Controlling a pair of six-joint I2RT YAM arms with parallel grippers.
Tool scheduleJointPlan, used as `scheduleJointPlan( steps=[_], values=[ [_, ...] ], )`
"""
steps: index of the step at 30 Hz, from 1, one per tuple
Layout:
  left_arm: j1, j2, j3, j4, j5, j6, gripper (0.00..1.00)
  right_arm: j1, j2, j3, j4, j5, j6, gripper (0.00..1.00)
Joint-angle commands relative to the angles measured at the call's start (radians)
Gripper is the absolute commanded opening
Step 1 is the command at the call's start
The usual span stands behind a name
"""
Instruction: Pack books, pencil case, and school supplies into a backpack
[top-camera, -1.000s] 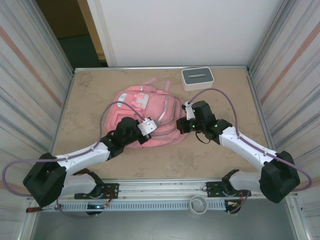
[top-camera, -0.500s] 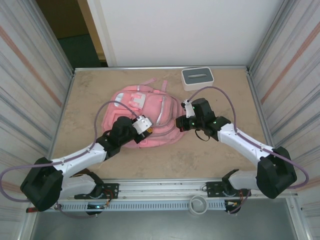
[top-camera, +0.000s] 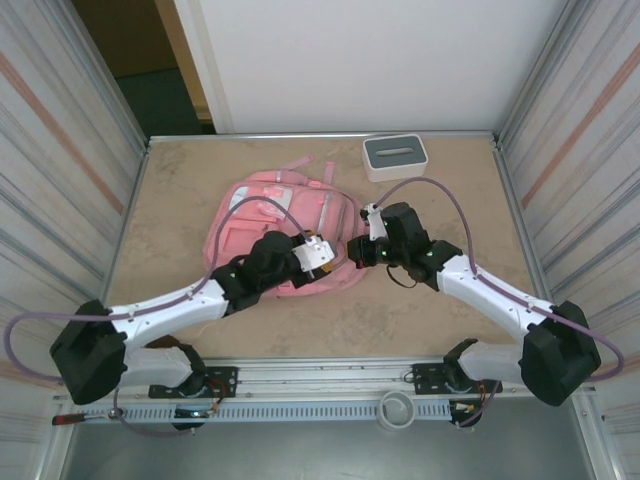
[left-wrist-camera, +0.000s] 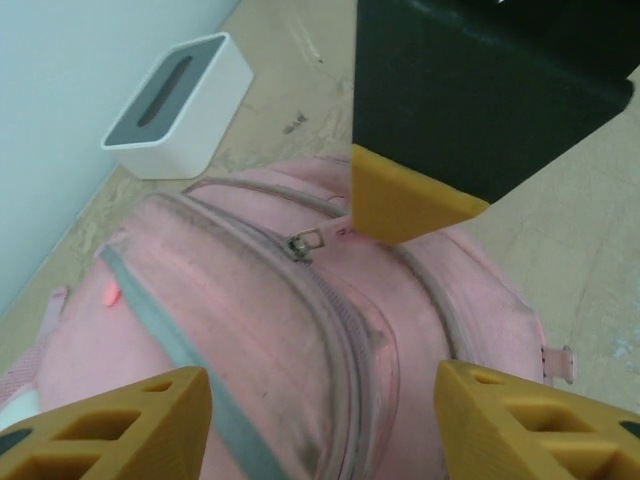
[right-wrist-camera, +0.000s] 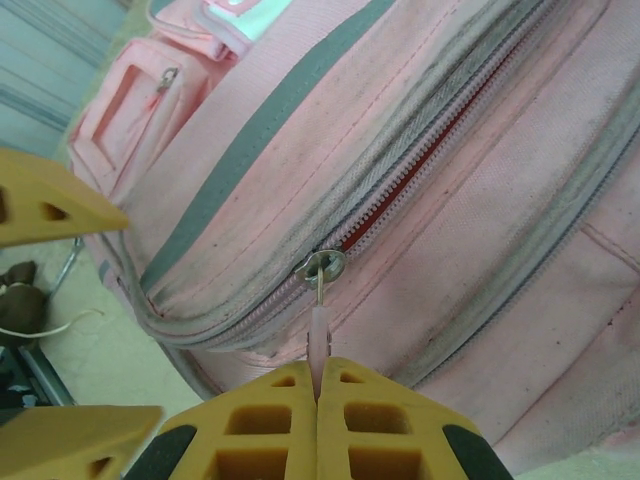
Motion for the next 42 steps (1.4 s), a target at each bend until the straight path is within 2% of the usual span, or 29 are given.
scheduleJointPlan(
  steps=[1,4,7,9,11,13,14,21,27,29,34,42],
  values=[
    [-0.005,0.058,0.044,0.001,-0.017,0.053,0.56,0.017,-0.046,-0.01,0.054,-0.009,0.033,0.0],
    [-0.003,0.107,0.061,0.028,-0.036,0.072,0.5,0.019,-0.053,-0.02,0.06,-0.006,0.039,0.0],
    [0.0,0.134,0.065,0.053,-0.062,0.07,0.37,0.017,-0.052,-0.029,0.06,0.004,0.035,0.0],
    [0.007,0.134,0.055,0.069,-0.06,0.062,0.28,0.013,-0.051,-0.038,0.057,0.017,0.03,0.0],
    [0.012,0.118,0.041,0.077,-0.049,0.051,0.15,0.005,-0.048,-0.044,0.05,0.042,0.027,0.0],
    [0.017,0.089,0.015,0.097,-0.012,0.041,0.03,-0.001,-0.04,-0.041,0.028,0.086,0.019,0.0],
    [0.02,0.072,0.0,0.109,0.013,0.039,0.0,-0.005,-0.035,-0.036,0.016,0.114,0.019,0.0],
    [0.079,-0.052,-0.098,0.178,0.226,-0.005,0.0,-0.019,0.017,0.022,-0.076,0.308,0.039,0.0],
    [0.121,-0.112,-0.141,0.182,0.326,-0.016,0.0,-0.048,0.059,0.045,-0.067,0.305,0.033,0.0],
    [0.137,-0.124,-0.155,0.184,0.347,-0.021,0.0,-0.063,0.084,0.059,-0.066,0.27,0.023,0.0],
    [0.158,-0.129,-0.167,0.193,0.367,-0.039,0.0,-0.079,0.109,0.029,0.056,0.031,-0.063,0.0],
    [0.158,-0.124,-0.161,0.184,0.366,-0.041,0.0,-0.094,0.157,0.005,0.096,-0.036,-0.078,0.06]
  ],
)
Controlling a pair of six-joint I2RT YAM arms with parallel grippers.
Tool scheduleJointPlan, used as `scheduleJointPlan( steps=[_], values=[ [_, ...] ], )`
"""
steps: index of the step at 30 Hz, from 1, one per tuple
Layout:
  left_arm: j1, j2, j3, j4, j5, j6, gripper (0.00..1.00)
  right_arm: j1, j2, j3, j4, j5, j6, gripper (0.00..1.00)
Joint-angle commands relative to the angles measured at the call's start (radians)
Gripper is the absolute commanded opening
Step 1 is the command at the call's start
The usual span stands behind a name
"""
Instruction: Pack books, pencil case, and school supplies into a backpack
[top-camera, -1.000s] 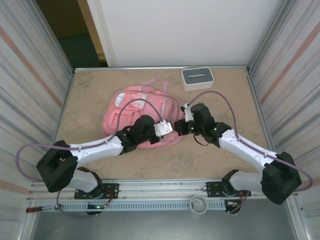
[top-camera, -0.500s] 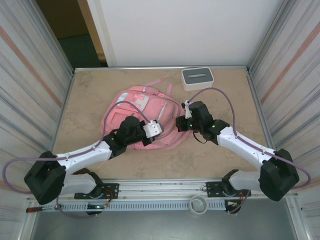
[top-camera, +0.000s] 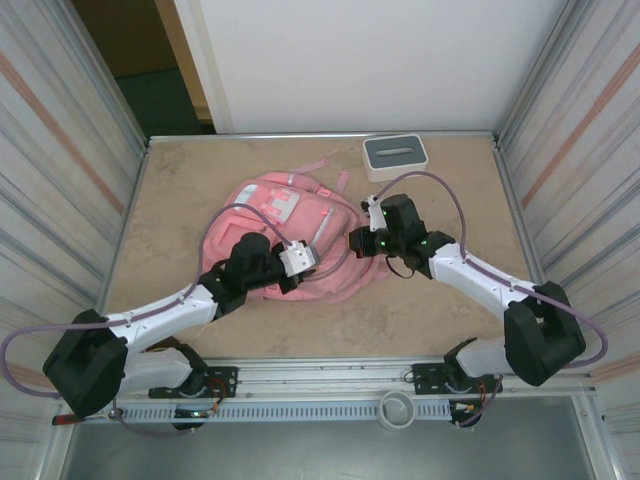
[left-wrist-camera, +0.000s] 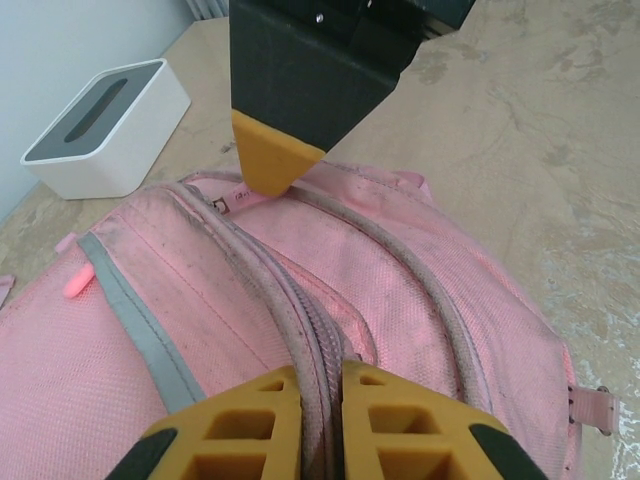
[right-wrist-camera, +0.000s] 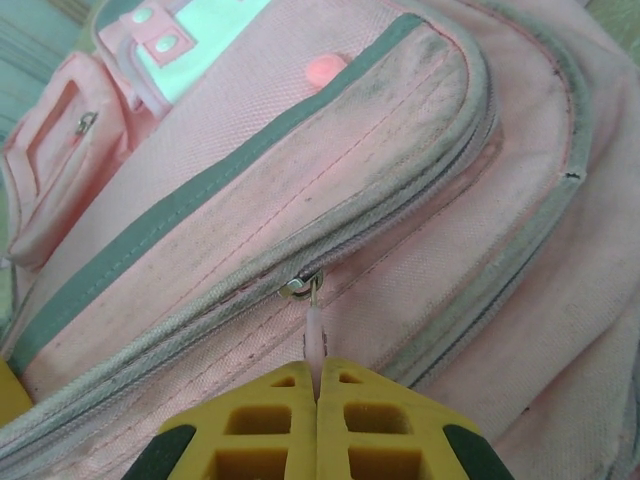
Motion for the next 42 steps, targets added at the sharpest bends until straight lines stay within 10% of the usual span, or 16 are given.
scheduleJointPlan(
  steps=[1,21,32,40,42],
  values=[
    [0.011,-0.042,0.004,0.046,0.028,-0.034,0.0,-0.011,0.032,-0.028,0.031,-0.025,-0.032,0.07],
    [0.014,-0.06,-0.008,0.034,-0.016,-0.032,0.0,0.005,0.074,-0.053,0.063,0.012,-0.03,0.06],
    [0.049,-0.166,-0.102,0.026,-0.346,-0.236,0.14,0.01,-0.007,-0.056,0.071,0.096,0.06,0.0],
    [0.05,-0.231,-0.149,0.024,-0.216,-0.277,0.12,0.079,0.009,-0.011,0.08,0.101,-0.012,0.01],
    [0.05,-0.227,-0.147,0.018,-0.207,-0.273,0.08,0.065,0.01,0.001,0.077,0.05,-0.067,0.17]
  ],
)
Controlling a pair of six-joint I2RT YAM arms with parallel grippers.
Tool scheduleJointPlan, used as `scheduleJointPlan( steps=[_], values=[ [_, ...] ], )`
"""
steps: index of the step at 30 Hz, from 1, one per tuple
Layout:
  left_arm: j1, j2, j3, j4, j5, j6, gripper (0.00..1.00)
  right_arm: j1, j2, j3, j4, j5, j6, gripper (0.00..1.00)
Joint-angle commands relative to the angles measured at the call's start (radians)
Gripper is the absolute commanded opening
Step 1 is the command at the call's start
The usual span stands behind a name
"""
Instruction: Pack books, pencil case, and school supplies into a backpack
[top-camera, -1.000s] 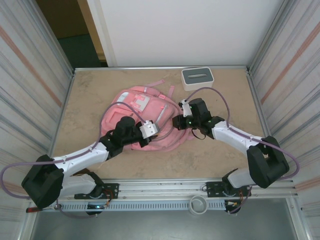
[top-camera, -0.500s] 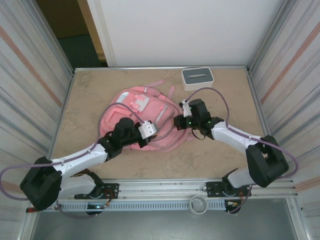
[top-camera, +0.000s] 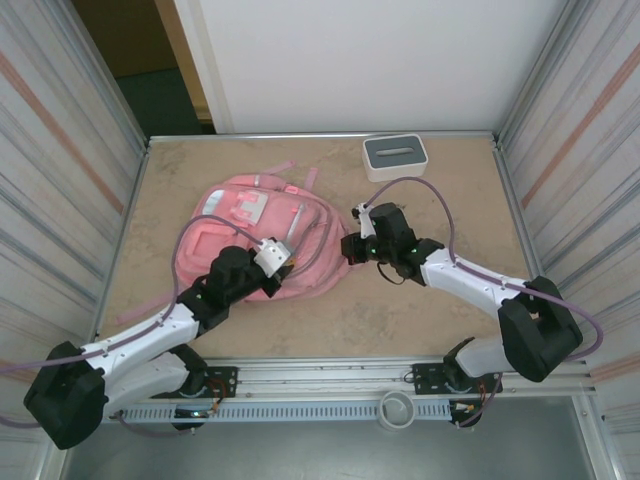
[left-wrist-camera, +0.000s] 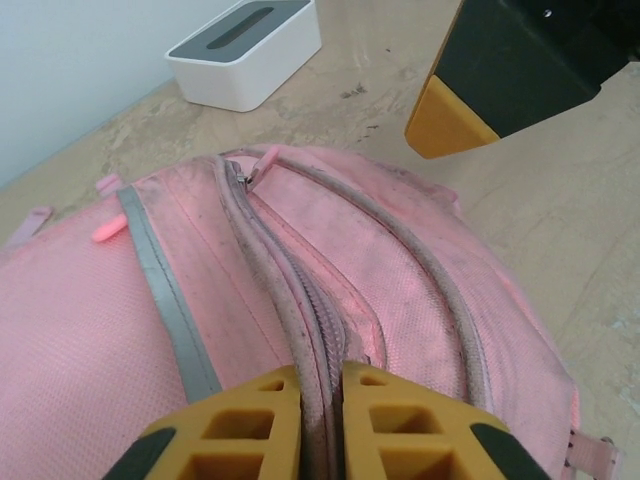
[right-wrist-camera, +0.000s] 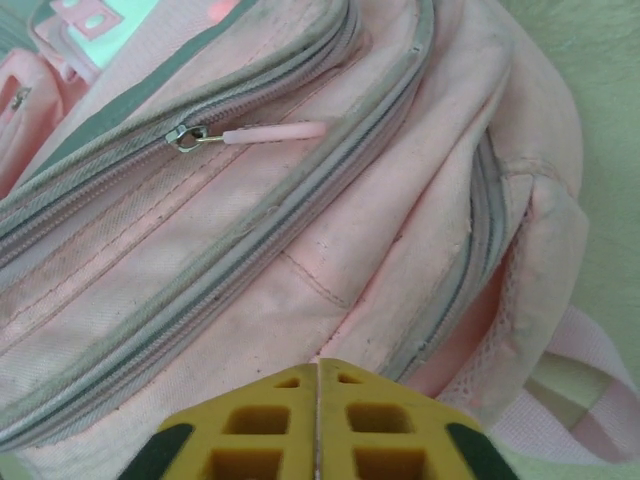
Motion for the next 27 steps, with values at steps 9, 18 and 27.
scheduleJointPlan(
  steps=[9,18,27],
  values=[
    [0.006,0.012,0.016,0.039,0.059,-0.046,0.05,-0.149,0.136,0.164,-0.046,-0.078,0.022,0.66],
    [0.004,0.062,0.035,0.049,0.059,-0.05,0.05,-0.181,0.384,0.264,-0.012,-0.285,0.178,0.64],
    [0.003,0.147,0.091,0.041,0.059,-0.085,0.12,-0.194,0.284,0.111,0.038,-0.288,0.22,0.03]
  ],
)
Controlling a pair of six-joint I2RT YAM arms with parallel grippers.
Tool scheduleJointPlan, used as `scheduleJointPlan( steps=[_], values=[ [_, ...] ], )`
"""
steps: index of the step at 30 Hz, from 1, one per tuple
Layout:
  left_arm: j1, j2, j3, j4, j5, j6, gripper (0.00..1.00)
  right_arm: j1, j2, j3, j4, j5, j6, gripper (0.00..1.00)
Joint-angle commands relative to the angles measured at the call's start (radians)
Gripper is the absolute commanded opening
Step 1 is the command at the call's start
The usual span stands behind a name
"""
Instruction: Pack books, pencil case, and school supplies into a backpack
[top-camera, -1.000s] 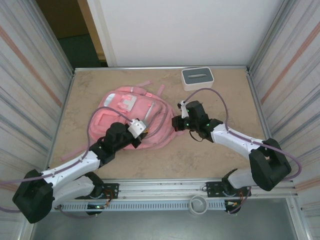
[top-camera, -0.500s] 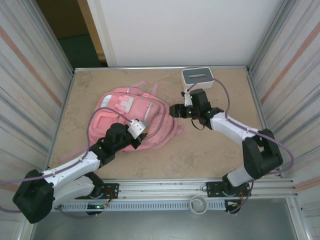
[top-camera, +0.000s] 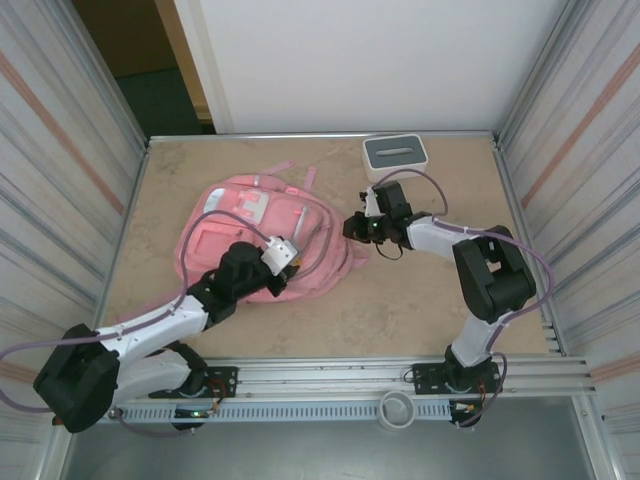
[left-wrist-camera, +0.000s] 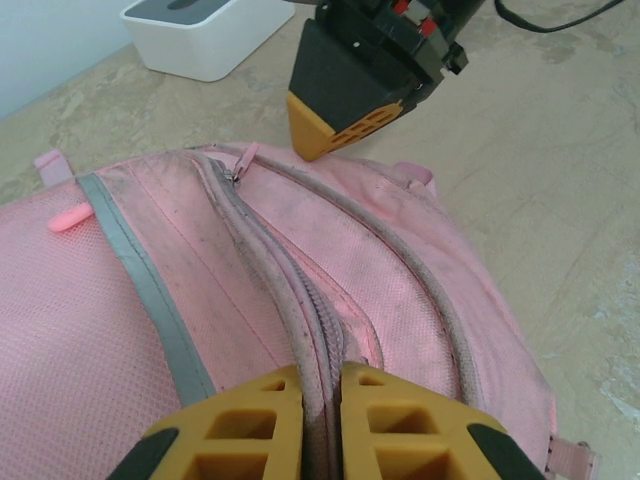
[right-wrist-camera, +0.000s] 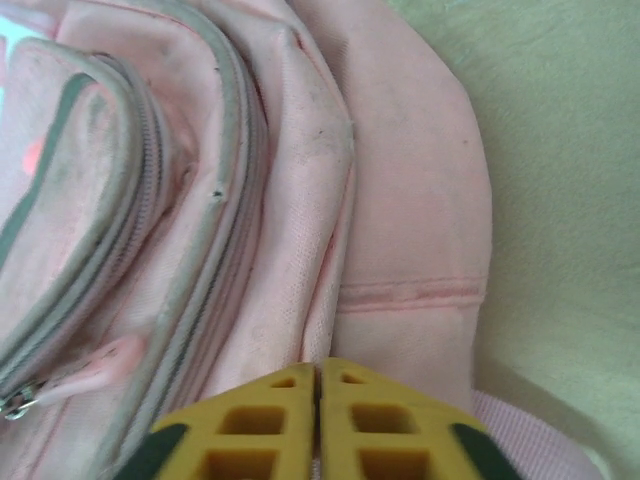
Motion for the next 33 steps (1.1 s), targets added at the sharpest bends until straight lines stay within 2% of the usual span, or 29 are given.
scheduleJointPlan(
  steps=[1,5,8,14,16,18,21,25,29,33],
  values=[
    [0.004,0.036,0.064,0.021,0.017,-0.063,0.13,-0.004,-0.111,-0.1,-0.008,-0.012,0.037,0.01],
    [0.004,0.103,0.116,-0.007,0.032,-0.075,0.15,0.015,-0.24,-0.233,0.0,0.08,0.071,0.0],
    [0.003,0.132,0.139,-0.029,-0.012,-0.089,0.2,0.082,-0.344,-0.319,-0.005,0.195,0.093,0.0],
    [0.006,0.061,0.142,-0.112,-0.124,-0.114,0.46,0.328,-0.461,-0.392,0.018,0.405,0.13,0.0],
    [0.006,0.003,0.134,-0.164,-0.122,-0.12,0.58,0.393,-0.485,-0.387,0.005,0.448,0.101,0.01],
    [0.002,-0.054,0.116,-0.186,-0.1,-0.125,0.66,0.421,-0.508,-0.377,-0.025,0.474,0.071,0.06],
    [-0.022,-0.125,0.087,-0.182,-0.065,-0.096,0.75,0.415,-0.542,-0.363,-0.088,0.499,0.03,0.26],
    [-0.086,-0.125,0.117,-0.217,-0.072,0.023,0.77,0.372,-0.604,-0.355,-0.155,0.49,-0.042,0.45],
    [-0.111,-0.036,0.185,-0.264,-0.056,0.131,0.76,0.291,-0.676,-0.365,-0.184,0.44,-0.088,0.55],
    [-0.112,0.083,0.253,-0.323,-0.045,0.212,0.75,0.202,-0.738,-0.38,-0.214,0.422,-0.094,0.6]
  ],
)
